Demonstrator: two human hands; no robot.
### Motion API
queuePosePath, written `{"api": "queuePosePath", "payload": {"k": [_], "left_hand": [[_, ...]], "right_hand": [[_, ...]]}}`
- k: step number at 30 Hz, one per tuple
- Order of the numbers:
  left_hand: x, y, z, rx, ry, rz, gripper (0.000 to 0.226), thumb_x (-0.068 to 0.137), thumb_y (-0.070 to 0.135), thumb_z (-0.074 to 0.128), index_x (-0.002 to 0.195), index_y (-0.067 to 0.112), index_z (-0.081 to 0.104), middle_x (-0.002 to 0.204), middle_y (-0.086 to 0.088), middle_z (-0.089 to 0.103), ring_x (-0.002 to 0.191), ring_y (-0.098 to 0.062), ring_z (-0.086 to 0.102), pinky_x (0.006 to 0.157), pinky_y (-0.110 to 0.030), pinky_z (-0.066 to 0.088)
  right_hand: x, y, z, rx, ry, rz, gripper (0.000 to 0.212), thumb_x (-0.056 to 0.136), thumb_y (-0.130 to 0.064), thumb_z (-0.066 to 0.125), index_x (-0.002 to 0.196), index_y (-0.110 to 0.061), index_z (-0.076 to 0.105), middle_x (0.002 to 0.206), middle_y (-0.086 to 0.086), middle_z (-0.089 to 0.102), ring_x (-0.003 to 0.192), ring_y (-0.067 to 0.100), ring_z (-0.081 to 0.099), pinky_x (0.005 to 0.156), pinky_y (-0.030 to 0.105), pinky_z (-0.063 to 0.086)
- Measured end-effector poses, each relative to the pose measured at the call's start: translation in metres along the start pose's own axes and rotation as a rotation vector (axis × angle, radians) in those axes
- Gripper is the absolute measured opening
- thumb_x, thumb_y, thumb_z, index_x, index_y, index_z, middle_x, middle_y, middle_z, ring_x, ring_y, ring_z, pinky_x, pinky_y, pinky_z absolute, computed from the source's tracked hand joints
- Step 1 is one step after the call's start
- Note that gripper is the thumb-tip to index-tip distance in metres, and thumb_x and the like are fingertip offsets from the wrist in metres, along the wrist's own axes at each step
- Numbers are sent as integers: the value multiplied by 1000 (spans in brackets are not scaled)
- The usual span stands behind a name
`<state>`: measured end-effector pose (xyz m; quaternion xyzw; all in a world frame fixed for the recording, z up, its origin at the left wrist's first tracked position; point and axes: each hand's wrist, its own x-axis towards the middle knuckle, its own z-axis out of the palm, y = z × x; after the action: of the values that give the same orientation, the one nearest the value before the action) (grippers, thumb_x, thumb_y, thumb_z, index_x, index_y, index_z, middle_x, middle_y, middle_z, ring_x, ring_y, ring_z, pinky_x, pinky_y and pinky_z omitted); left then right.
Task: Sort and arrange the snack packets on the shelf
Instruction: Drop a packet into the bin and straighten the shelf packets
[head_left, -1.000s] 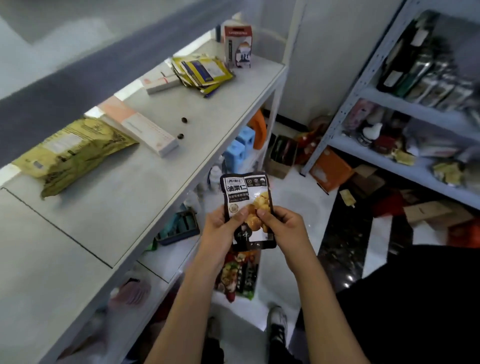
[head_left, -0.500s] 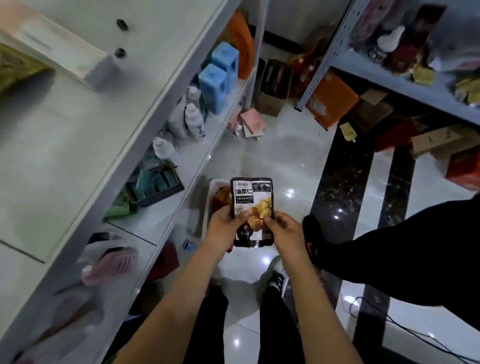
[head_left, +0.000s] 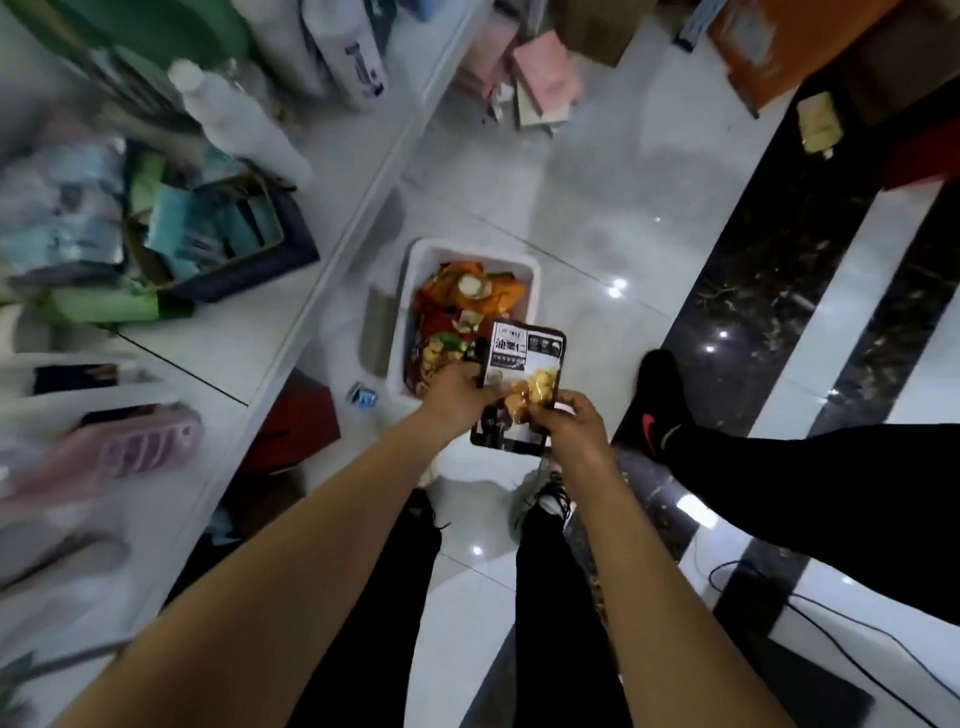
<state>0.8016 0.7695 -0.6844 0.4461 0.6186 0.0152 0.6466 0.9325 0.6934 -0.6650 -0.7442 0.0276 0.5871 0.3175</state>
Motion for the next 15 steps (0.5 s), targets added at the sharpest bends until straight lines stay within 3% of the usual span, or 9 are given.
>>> {"api": "queuePosePath", "payload": {"k": [3,6,9,12,15], "left_hand": [[41,-11,11,190,-27,-40,22,94,19,61,109,3,68,95,-8,68,80,-19,61,66,-29,49],[82,-24,21,431,36,-1,15,97,10,51,101,1,63,94,-18,64,77,-25,59,65,-27,49],[126,-32,22,625,10,93,27,97,6,46,120,3,58,108,-20,65,97,-34,62,84,-35,53],[179,-48,17,833,25,241,40,91,5,48,130,10,55,120,-17,62,112,-35,58,93,-40,49],[227,-60,16,1019,-5,320,44,91,10,50,134,12,52,135,-15,52,127,-32,46,105,-39,39]], "right_hand": [[51,1,2,-29,56,-19,25,84,5,66,95,-15,57,74,6,67,59,13,60,62,31,53],[108,4,4,-73,115,-52,29,79,3,67,94,-18,55,86,14,69,68,21,62,67,38,57],[170,15,8,-160,221,-150,21,77,-9,65,86,-26,55,89,14,71,77,28,69,76,50,59],[225,20,18,-312,289,-250,10,86,-21,64,92,-20,56,88,7,70,80,27,69,73,41,58],[275,19,28,-431,332,-302,13,91,-25,59,101,-17,57,92,8,70,82,29,66,71,37,55]]}}
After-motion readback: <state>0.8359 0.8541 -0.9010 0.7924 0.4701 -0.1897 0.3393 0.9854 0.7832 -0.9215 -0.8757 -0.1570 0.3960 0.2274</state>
